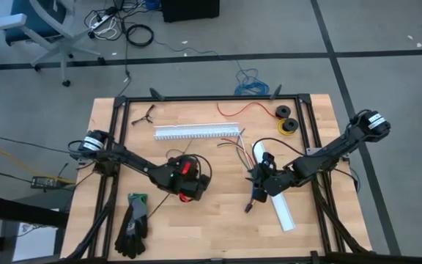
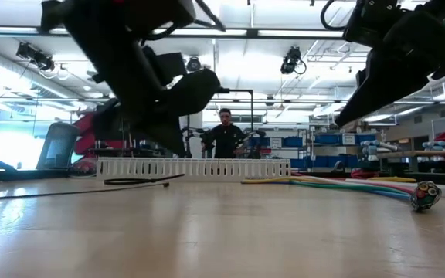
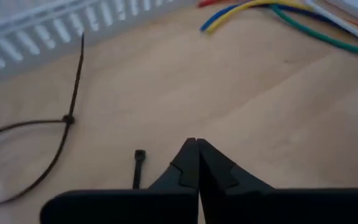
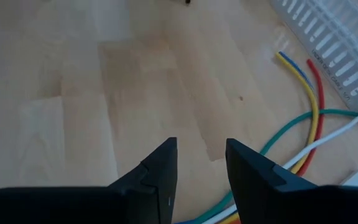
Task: Ziptie cables
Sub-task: Wrap the cable wires with black zip tie
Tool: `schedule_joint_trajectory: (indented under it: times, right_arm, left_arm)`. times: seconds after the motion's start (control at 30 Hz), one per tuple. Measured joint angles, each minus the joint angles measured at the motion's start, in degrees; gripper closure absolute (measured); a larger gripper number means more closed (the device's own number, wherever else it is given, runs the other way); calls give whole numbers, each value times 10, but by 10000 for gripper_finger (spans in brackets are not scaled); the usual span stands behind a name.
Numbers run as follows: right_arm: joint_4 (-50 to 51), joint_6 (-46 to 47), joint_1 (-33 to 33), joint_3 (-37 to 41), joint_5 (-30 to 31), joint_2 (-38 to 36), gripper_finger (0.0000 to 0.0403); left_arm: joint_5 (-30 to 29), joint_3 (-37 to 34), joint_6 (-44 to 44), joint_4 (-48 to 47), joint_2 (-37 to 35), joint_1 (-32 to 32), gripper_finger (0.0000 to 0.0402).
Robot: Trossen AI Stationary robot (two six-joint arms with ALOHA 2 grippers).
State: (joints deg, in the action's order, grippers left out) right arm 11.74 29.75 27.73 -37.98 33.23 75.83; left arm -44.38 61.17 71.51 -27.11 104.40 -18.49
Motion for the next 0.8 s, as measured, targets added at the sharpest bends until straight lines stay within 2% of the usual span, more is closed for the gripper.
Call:
schedule_joint_trajectory:
  times: [0.17,0.47,0.6,0.8]
  right_arm:
    - [-7,-4,0,0,0,0,280]
    - [-13,-4,0,0,-4,0,280]
    - [-14,-4,0,0,-5,0,280]
    - [-15,-4,0,0,-10,0,279]
  left_arm:
    - [-14,6,-66,41,-16,-1,400]
    - [-18,5,-68,30,-14,2,375]
    - [7,5,-67,11,-14,10,353]
    - [49,5,-67,-36,-14,31,296]
